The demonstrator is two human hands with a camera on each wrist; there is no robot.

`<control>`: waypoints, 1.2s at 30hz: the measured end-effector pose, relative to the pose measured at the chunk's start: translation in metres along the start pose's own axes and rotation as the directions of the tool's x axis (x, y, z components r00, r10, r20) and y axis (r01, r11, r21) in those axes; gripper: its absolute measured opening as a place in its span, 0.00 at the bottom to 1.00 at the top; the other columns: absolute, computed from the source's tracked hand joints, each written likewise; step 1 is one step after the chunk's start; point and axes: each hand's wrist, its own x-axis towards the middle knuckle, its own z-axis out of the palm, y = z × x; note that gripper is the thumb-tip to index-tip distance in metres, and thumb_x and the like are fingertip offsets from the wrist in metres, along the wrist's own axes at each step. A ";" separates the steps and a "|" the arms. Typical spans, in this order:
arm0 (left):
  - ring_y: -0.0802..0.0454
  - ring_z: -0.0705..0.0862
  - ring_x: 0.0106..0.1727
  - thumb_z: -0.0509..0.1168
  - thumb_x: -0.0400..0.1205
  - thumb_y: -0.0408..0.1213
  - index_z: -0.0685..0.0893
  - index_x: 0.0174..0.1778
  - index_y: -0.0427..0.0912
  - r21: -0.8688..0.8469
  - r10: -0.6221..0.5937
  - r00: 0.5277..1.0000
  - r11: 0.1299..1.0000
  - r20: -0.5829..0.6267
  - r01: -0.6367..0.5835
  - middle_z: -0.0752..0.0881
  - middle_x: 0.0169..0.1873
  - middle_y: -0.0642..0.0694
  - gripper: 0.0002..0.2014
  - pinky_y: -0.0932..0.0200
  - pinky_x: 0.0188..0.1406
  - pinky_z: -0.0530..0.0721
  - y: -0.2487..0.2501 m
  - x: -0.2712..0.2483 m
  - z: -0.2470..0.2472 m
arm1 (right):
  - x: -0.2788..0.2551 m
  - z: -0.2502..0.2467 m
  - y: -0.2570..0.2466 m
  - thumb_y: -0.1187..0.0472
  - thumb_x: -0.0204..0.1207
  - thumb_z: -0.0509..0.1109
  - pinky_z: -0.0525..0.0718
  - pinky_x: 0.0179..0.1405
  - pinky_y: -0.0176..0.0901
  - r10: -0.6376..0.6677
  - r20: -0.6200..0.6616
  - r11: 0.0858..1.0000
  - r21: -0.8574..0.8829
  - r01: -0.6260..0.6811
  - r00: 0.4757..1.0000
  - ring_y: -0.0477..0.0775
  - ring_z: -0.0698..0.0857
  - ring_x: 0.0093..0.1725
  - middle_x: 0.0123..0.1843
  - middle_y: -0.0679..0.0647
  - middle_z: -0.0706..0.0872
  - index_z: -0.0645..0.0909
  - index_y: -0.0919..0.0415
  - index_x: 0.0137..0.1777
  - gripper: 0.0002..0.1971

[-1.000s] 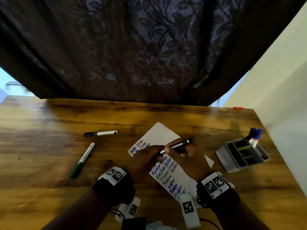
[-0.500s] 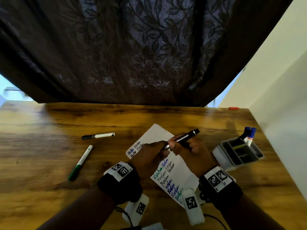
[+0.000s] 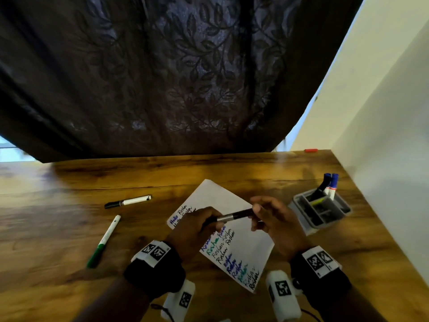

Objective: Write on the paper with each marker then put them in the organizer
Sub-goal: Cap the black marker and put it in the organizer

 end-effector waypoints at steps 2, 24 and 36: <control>0.62 0.84 0.42 0.62 0.84 0.54 0.82 0.53 0.55 0.013 0.005 1.000 1.000 -0.008 -0.005 0.86 0.41 0.58 0.09 0.71 0.37 0.76 0.002 0.000 0.004 | -0.006 -0.012 -0.002 0.60 0.77 0.75 0.87 0.41 0.43 -0.043 0.032 0.980 -0.194 0.049 0.999 0.54 0.88 0.37 0.37 0.58 0.91 0.87 0.59 0.54 0.08; 0.63 0.85 0.42 0.62 0.80 0.61 0.72 0.62 0.69 -0.022 0.058 0.997 0.998 0.055 -0.057 0.86 0.40 0.59 0.15 0.62 0.45 0.83 0.072 0.065 0.069 | -0.009 -0.143 -0.027 0.53 0.75 0.76 0.81 0.39 0.29 -0.295 -0.227 0.753 -0.653 0.080 0.928 0.38 0.86 0.39 0.37 0.42 0.88 0.85 0.45 0.42 0.03; 0.65 0.85 0.41 0.56 0.77 0.65 0.77 0.62 0.61 -0.002 -0.044 0.999 0.999 -0.017 0.044 0.88 0.37 0.59 0.21 0.69 0.44 0.79 0.071 0.064 0.087 | 0.043 -0.157 -0.008 0.45 0.73 0.75 0.87 0.52 0.51 -0.276 -0.187 0.608 -0.793 0.021 0.943 0.44 0.88 0.44 0.43 0.43 0.91 0.89 0.48 0.47 0.09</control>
